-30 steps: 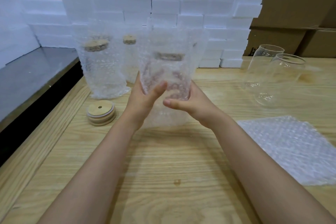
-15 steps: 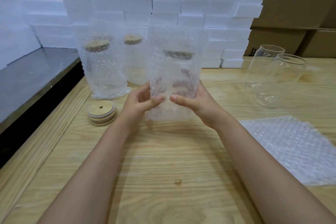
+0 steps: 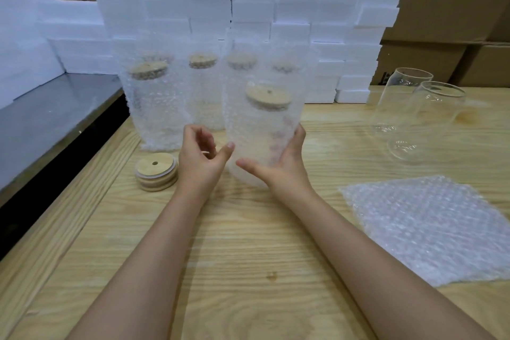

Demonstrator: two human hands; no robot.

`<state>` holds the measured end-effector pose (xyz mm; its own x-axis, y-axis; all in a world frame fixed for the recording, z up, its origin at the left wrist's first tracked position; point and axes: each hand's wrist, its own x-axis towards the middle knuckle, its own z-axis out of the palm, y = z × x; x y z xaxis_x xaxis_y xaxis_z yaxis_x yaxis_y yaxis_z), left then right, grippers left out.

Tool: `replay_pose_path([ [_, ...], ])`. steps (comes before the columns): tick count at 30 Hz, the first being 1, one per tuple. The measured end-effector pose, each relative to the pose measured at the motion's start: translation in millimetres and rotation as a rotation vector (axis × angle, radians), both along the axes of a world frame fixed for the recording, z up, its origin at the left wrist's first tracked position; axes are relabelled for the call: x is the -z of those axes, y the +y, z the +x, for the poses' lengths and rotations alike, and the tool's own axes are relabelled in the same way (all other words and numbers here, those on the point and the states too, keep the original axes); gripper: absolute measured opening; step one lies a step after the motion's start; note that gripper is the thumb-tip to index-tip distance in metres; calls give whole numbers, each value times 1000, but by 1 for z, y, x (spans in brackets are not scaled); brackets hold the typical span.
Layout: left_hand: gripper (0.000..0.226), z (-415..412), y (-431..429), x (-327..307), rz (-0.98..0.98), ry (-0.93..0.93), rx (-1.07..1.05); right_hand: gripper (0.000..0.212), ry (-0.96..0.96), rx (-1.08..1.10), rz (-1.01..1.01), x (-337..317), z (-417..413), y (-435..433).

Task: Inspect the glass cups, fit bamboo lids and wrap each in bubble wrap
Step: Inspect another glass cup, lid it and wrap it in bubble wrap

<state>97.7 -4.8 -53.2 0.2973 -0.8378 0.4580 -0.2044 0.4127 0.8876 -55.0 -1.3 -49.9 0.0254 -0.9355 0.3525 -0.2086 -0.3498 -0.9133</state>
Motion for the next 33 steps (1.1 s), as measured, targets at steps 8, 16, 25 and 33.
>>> replay_pose_path([
  [8, 27, -12, 3, -5, 31, 177, 112, 83, 86, 140, -25, 3, 6, 9],
  [16, 50, -13, 1, -4, 188, 161, 203, 66, -56, 110, 22, -1, 11, 19],
  [25, 41, -14, 1, -7, 248, 163, 113, 81, 141, 150, 137, -2, 22, -3],
  [33, 46, -14, 12, -8, -143, -320, -346, 93, 215, 305, 122, -3, 66, -23],
])
